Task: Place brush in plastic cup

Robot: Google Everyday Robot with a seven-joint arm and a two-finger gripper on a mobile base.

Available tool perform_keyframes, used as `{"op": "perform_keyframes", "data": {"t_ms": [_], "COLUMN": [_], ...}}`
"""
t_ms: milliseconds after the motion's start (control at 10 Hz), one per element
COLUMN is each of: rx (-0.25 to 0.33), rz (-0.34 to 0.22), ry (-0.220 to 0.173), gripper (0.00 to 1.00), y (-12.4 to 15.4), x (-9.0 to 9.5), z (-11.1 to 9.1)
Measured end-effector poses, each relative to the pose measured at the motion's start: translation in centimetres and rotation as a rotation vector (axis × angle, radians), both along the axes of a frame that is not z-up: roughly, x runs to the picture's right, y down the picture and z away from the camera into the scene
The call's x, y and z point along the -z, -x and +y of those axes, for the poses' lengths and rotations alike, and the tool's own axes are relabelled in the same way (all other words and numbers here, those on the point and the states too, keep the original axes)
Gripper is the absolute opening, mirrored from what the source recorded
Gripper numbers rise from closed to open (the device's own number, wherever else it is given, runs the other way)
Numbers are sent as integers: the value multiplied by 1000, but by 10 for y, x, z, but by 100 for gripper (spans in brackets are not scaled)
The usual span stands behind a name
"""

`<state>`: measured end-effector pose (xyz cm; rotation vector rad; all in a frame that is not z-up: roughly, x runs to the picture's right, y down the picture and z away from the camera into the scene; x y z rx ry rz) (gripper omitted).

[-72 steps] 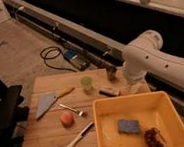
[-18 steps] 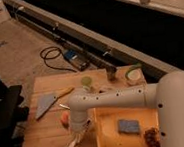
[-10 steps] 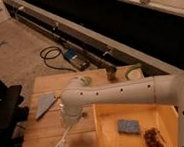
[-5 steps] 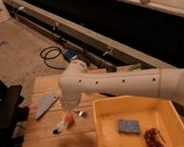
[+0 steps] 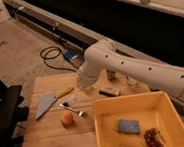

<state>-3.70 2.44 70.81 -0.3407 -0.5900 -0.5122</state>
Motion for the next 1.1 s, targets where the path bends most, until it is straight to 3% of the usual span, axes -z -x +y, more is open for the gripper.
{"op": "perform_keyframes", "data": {"t_ms": [800,1100], "rx": [-9,-70], "rz": [-3,29], "ry": [-6,-74], "gripper": [0,0], "y": [-1,-23], "x": [1,5], "z": [-3,-33]}}
